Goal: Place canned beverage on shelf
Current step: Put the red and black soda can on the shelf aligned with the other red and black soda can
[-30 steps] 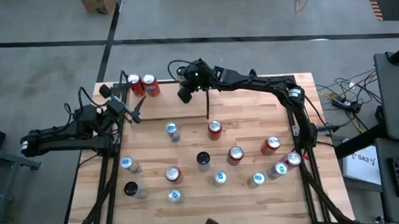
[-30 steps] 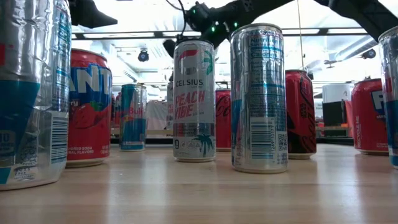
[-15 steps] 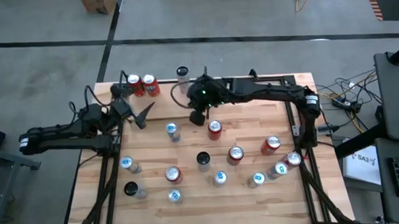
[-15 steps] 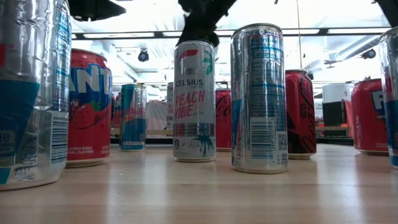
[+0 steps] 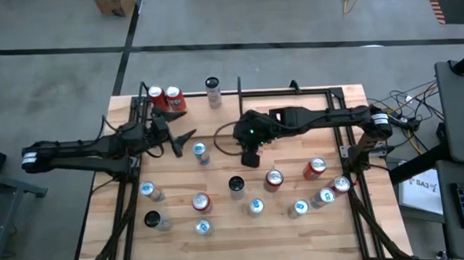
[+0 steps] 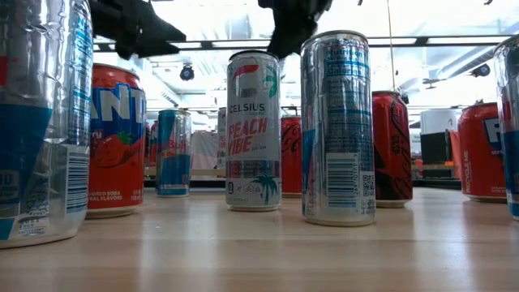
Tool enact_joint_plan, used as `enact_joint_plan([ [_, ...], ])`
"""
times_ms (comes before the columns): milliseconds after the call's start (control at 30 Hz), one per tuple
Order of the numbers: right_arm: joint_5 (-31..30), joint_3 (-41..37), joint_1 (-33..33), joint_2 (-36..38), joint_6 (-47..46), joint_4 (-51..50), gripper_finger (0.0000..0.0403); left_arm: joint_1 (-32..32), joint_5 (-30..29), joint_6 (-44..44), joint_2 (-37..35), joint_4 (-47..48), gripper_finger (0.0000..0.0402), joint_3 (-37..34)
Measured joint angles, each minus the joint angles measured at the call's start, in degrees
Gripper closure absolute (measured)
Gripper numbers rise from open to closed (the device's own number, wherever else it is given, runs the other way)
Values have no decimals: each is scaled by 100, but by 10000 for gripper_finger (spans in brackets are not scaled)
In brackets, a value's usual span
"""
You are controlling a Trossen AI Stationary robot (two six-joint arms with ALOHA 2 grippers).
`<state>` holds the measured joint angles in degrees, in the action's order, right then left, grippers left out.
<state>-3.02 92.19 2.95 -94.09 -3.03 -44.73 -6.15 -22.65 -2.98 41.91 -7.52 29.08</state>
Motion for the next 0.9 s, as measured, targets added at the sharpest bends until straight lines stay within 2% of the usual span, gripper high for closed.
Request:
enact_joint_plan([
  [233, -41, -552, 12, 21, -545, 12, 394, 11, -54, 223, 358, 4, 72, 28],
  [433, -557, -654, 60, -13, -610, 11, 385, 11, -79, 207, 559, 13, 72, 333],
  [733, -610, -654, 54, -13, -577, -41, 334, 11, -81, -61, 790, 205, 72, 692],
  [900, -611, -654, 56, -13, -681, -53, 286, 11, -81, -95, 886, 222, 72, 717],
])
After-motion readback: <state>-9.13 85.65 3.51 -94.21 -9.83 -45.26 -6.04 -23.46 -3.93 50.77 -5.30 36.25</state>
